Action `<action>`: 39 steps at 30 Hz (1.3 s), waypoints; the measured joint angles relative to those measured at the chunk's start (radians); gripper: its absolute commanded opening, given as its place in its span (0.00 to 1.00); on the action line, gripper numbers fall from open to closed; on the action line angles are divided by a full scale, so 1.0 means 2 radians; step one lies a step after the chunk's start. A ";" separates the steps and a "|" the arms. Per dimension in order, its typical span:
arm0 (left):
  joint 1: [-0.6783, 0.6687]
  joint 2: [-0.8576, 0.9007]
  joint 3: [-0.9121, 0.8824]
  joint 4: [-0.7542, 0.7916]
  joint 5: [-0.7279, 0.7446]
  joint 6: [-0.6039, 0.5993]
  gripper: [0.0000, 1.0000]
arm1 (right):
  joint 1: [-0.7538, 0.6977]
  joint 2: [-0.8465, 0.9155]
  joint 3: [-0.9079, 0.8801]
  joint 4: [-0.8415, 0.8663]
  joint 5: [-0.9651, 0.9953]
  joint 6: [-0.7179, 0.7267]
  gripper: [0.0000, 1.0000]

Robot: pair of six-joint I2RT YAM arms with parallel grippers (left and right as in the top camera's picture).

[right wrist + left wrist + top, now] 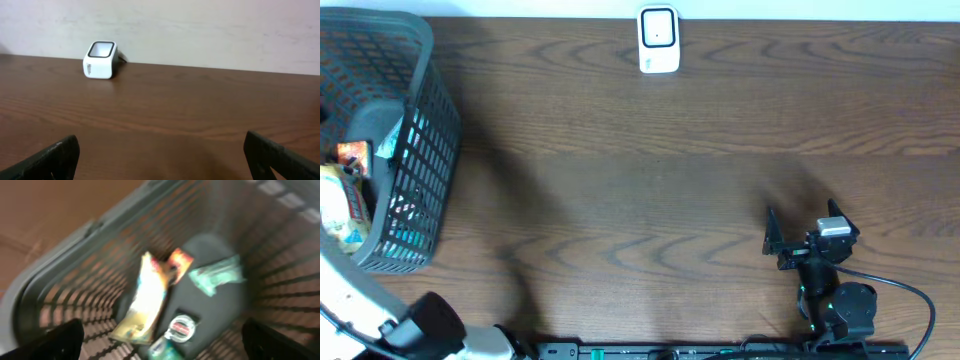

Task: Scan the item barcode
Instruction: 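Reach the left gripper into the basket and grasp the yellow snack bag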

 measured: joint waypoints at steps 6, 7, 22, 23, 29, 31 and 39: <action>0.062 0.042 -0.027 -0.051 0.000 0.002 1.00 | 0.000 0.000 0.000 0.000 0.000 0.000 0.99; 0.064 0.050 -0.036 -0.053 0.002 0.004 1.00 | 0.000 0.000 0.000 0.000 0.000 0.000 0.99; 0.064 0.095 -0.258 0.133 0.009 0.035 0.99 | 0.000 0.000 0.000 0.000 0.000 0.000 0.99; 0.064 0.095 -0.267 0.151 0.009 0.036 0.99 | 0.000 0.000 0.000 0.000 0.000 0.000 0.99; 0.064 0.095 -0.319 0.228 0.009 0.043 1.00 | 0.000 0.000 0.000 0.000 0.000 0.000 0.99; 0.064 0.098 -0.331 0.241 0.012 0.044 0.97 | 0.000 0.000 0.000 0.000 0.000 0.000 0.99; 0.064 0.142 -0.333 0.252 0.015 0.047 0.07 | 0.000 0.000 0.000 0.000 0.000 0.000 0.99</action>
